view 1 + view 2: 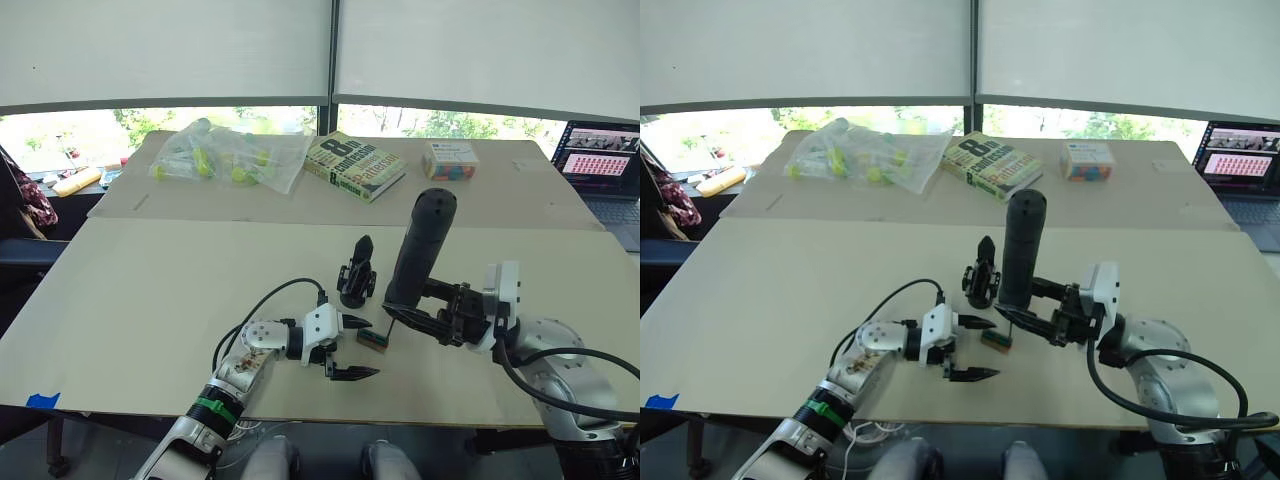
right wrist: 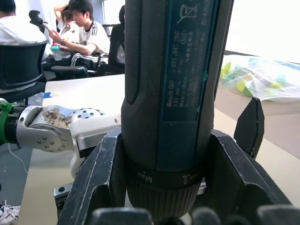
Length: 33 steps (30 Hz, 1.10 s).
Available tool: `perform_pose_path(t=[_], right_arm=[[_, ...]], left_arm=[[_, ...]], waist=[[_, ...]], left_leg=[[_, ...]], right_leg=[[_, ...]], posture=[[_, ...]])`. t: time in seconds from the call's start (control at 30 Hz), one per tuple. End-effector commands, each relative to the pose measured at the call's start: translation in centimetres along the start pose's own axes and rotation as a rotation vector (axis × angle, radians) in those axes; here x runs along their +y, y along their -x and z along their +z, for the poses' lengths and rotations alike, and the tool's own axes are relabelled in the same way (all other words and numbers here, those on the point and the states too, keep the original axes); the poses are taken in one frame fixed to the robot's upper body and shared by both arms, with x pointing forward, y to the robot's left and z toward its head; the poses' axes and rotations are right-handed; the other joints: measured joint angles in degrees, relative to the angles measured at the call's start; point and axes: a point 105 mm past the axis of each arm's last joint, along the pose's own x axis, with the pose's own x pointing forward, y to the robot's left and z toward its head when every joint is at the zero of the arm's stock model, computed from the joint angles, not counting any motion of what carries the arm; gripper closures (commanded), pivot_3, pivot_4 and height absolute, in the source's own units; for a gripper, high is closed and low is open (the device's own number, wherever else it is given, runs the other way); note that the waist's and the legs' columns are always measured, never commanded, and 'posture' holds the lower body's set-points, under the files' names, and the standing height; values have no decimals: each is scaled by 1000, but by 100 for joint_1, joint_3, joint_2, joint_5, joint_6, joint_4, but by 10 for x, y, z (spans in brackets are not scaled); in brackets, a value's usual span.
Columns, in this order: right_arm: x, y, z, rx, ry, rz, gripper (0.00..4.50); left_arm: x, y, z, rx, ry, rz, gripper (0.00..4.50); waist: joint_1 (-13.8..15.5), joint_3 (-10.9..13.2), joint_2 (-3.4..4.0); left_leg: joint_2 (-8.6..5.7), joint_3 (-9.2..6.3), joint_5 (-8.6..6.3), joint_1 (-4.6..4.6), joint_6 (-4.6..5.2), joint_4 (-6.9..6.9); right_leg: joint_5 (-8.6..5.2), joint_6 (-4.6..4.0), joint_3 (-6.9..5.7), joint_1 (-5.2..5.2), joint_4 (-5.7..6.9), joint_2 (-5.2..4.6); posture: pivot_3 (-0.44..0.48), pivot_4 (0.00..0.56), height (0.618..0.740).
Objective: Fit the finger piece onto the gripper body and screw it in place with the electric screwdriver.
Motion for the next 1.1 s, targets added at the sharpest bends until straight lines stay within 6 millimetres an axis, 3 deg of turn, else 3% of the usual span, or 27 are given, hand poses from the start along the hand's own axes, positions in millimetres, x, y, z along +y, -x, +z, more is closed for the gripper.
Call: perform_pose_path(t=[0.03, 0.4, 1.1], right_arm=[[4, -2, 8, -20, 36, 19, 2576], [2, -2, 6, -17, 38, 13, 2576], [-5, 2, 25, -80, 14, -25, 2576]], left_arm=[[-11, -4, -15, 43, 50, -40, 0], [-11, -4, -15, 44, 48, -37, 0], [-7, 3, -11, 33, 35, -22, 0]], waist=[[0, 0, 0], [-3, 0, -1], [-41, 0, -1]], left_leg=[[0, 0, 0, 0, 0, 0], [0, 0, 0, 2, 0, 0], [2, 0, 0, 0, 0, 0]], right_leg=[[0, 0, 0, 0, 0, 0], [0, 0, 0, 1, 0, 1], [0, 0, 0, -1, 1, 0]], posture=[[0, 150, 740], [0, 150, 740], [0, 150, 740]])
